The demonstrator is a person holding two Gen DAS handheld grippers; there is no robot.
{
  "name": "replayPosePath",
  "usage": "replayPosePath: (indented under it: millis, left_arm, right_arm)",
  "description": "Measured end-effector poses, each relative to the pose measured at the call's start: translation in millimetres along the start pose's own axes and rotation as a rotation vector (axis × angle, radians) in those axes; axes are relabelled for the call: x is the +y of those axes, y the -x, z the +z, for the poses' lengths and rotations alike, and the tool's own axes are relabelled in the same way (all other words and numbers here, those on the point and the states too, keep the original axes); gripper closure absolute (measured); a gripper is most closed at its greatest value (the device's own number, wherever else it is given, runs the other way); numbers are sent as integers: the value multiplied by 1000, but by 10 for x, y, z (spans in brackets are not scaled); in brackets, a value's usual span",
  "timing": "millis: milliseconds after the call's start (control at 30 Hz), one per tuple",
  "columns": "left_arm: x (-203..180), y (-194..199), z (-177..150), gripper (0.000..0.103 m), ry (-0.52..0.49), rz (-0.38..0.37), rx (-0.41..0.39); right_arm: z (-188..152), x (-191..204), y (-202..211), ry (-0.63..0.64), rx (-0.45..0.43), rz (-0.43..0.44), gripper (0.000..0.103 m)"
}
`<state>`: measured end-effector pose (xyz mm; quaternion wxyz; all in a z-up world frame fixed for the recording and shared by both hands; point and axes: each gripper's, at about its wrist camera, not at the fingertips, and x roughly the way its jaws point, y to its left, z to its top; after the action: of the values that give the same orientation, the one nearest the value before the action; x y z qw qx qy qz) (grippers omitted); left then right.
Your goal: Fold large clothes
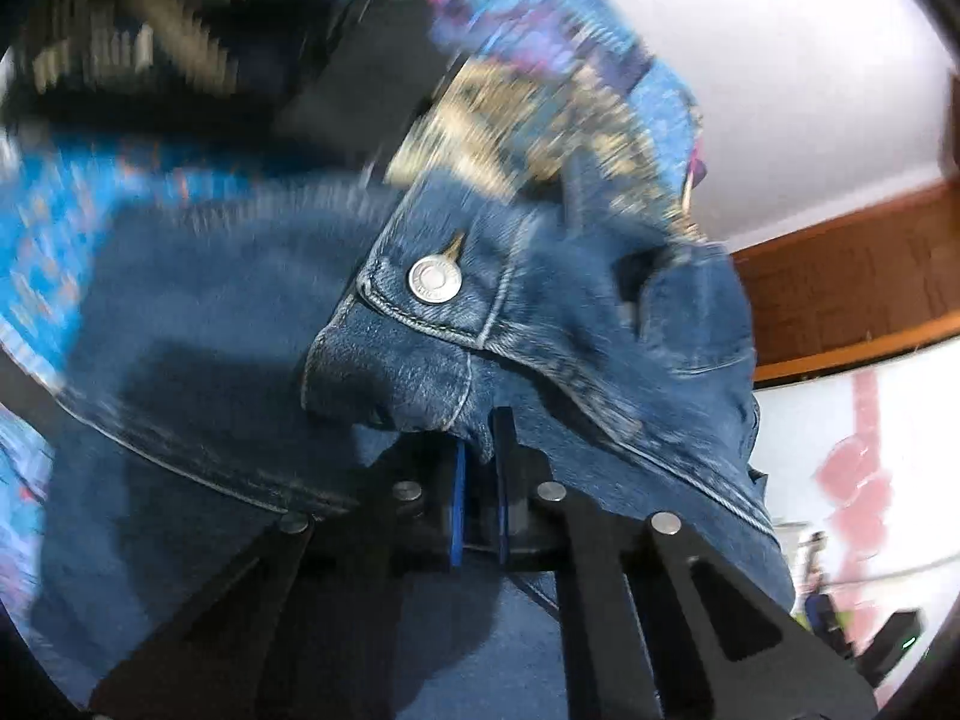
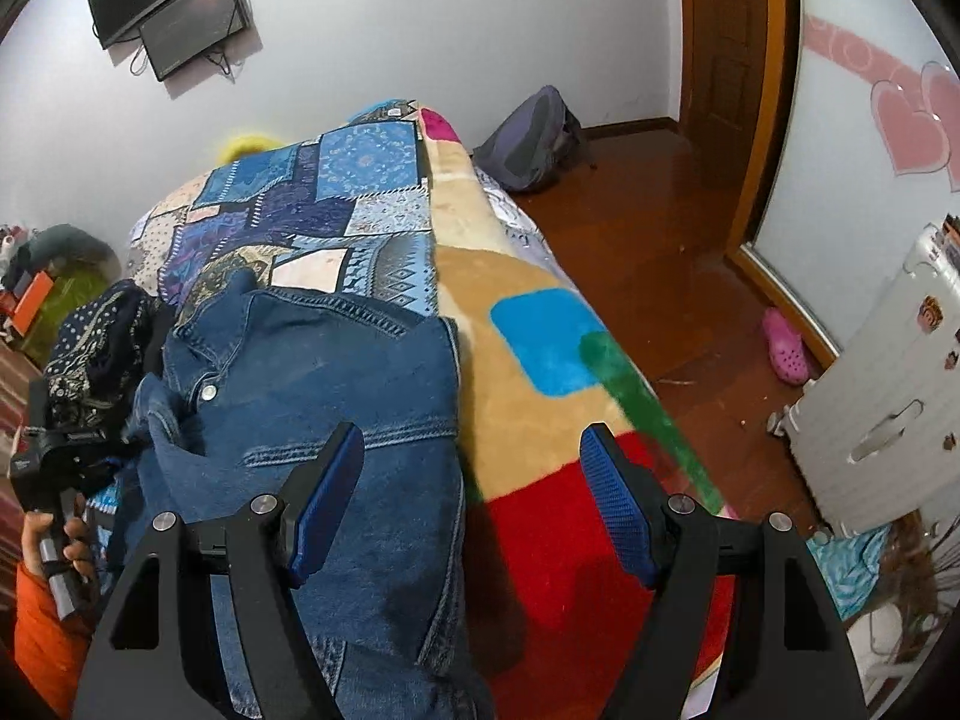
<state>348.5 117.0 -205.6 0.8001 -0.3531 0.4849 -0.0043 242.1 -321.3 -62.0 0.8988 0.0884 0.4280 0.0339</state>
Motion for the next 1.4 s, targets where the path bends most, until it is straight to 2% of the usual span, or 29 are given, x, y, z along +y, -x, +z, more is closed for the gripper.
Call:
replayPosePath:
  millis: [233, 300, 367, 433, 567, 633, 767, 867, 1033, 1167, 1200, 1233, 1300, 1333, 1400]
  left_arm:
    - [-482, 1197, -137, 99, -275, -7, -301]
    - [-540, 1507, -234, 99, -324, -9, -357]
    - [-561, 1645, -299, 99, -347, 3, -380]
    - [-522, 1704, -385, 99, -365, 30, -378]
    - [-304, 1647, -653, 99, -402, 156, -353]
    - [-146, 1487, -714, 99, -409, 204, -311]
    - [131, 1251, -846, 95, -413, 252, -225]
    - [304, 1118, -933, 89, -411, 269, -157]
    - [547, 925, -1045, 85, -355, 225, -22]
    - [636, 926, -1113, 80, -321, 195, 12]
    - [648, 945, -1117, 76, -312, 195, 17]
    - [667, 975, -1120, 60, -302, 204, 18]
    - [679, 1086, -1136, 33, -290, 288, -26]
    - [686, 1166, -1142, 30, -295, 315, -65]
    - [714, 1282, -1124, 30, -306, 346, -98]
  right_arm:
    - [-42, 27, 3, 15, 10, -3, 32]
    - [-65, 65, 9, 12, 8, 15, 32]
    - [-90, 113, -9, 14, 14, 32, 32]
    - [-128, 183, -45, 25, 29, 46, 32]
    - [-242, 333, -143, 77, 66, 54, 32]
    - [-303, 390, -201, 103, 90, 47, 32]
    - [-431, 441, -307, 133, 145, 33, 32]
    - [-501, 422, -315, 121, 158, 39, 31]
    - [-528, 367, -297, 90, 170, 46, 28]
    - [-521, 353, -293, 70, 180, 55, 28]
    - [-513, 352, -288, 70, 181, 55, 28]
    - [-507, 364, -283, 72, 179, 54, 28]
    - [-485, 379, -260, 77, 172, 57, 28]
    - [-473, 390, -256, 80, 168, 59, 28]
    - [-426, 404, -222, 84, 153, 67, 28]
